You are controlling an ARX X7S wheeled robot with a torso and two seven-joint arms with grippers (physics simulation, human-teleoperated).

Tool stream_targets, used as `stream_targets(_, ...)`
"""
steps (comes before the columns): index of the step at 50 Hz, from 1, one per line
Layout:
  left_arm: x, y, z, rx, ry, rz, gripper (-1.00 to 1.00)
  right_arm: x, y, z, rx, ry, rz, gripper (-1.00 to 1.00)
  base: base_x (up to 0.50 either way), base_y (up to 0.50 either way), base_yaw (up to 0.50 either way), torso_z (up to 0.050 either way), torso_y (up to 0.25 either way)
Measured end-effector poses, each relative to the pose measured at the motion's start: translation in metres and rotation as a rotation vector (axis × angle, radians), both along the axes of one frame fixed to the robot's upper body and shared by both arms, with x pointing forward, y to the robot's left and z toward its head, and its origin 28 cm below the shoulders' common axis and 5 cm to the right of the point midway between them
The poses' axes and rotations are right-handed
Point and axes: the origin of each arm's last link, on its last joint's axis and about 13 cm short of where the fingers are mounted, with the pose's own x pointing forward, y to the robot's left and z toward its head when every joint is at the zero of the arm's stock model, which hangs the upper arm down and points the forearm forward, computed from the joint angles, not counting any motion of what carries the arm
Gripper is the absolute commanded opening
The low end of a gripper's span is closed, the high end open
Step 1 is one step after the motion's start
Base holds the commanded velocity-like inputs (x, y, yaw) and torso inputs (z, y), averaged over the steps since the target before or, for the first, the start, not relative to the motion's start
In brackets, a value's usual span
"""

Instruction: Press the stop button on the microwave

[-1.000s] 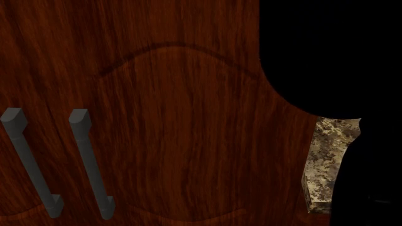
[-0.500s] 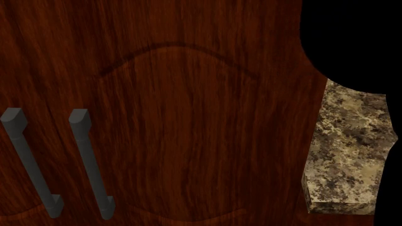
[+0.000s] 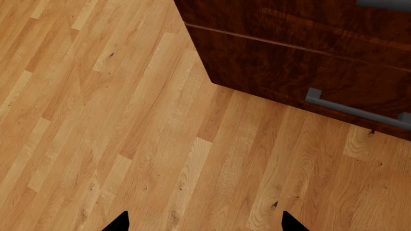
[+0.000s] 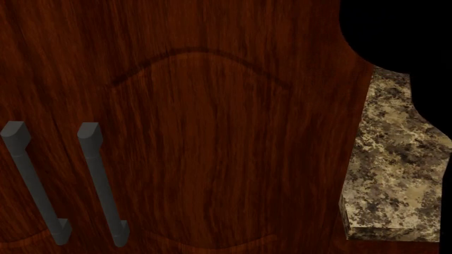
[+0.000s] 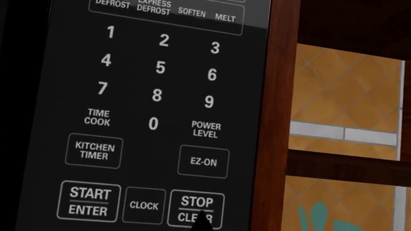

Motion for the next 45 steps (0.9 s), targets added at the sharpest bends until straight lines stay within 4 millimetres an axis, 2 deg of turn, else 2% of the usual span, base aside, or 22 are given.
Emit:
stream_targets(22,0.0,0.0,0.0,0.0,0.0,0.0,1.0,0.03,-0.002,0.0,-0.004,0.039,-0.01,-1.0,0.0,0.0,0.0,0.0,0.0)
stream_targets(45,0.0,0.0,0.0,0.0,0.0,0.0,1.0,0.037,0.004,-0.01,-0.074,-0.028,-0.073,-1.0,0.01,0.0,0.01,0.003,0.0)
